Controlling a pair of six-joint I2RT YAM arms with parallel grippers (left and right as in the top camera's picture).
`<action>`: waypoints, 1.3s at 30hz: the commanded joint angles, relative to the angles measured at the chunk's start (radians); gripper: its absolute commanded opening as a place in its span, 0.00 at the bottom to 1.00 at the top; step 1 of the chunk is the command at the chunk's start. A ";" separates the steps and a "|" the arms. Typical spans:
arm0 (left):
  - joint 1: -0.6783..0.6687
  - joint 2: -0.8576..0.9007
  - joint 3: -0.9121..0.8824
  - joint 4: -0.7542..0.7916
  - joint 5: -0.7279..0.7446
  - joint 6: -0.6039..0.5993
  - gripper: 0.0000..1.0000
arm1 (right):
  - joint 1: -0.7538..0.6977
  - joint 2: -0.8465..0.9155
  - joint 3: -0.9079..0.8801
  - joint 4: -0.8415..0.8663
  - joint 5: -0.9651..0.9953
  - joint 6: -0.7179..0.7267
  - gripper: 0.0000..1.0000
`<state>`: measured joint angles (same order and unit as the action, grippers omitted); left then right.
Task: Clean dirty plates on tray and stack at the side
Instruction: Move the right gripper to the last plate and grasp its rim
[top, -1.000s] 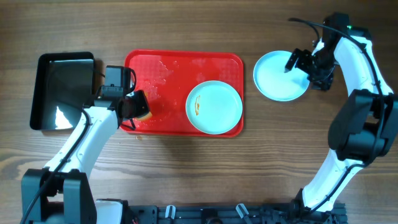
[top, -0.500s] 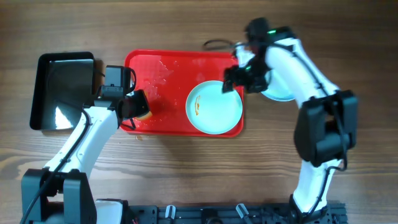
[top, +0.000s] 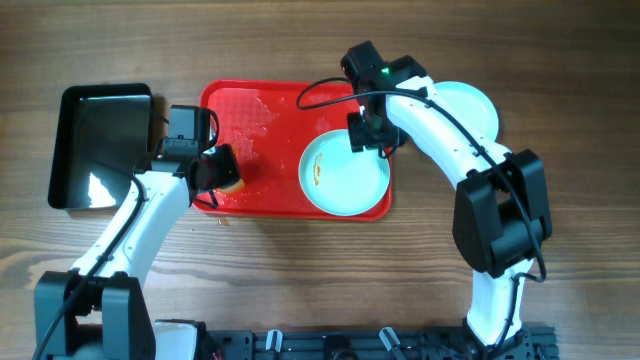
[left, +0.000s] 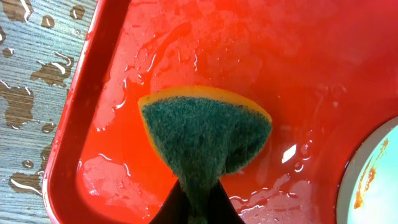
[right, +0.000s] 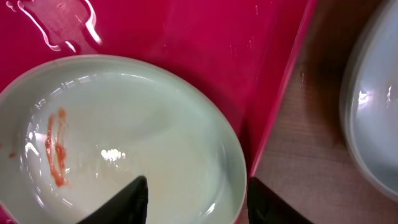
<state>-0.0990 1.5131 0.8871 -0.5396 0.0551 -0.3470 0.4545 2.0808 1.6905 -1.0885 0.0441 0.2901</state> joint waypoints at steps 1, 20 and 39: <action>0.000 0.008 -0.005 0.000 0.016 -0.009 0.04 | 0.002 0.013 -0.017 0.084 0.032 -0.192 0.52; 0.000 0.008 -0.005 0.005 0.015 -0.008 0.04 | -0.010 0.089 -0.079 0.201 0.088 -0.239 0.53; 0.000 0.008 -0.005 0.008 0.015 -0.008 0.04 | 0.025 0.089 -0.150 0.359 -0.332 -0.049 0.15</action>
<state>-0.0990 1.5131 0.8871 -0.5381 0.0547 -0.3470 0.4515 2.1456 1.5505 -0.7689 -0.1230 0.1364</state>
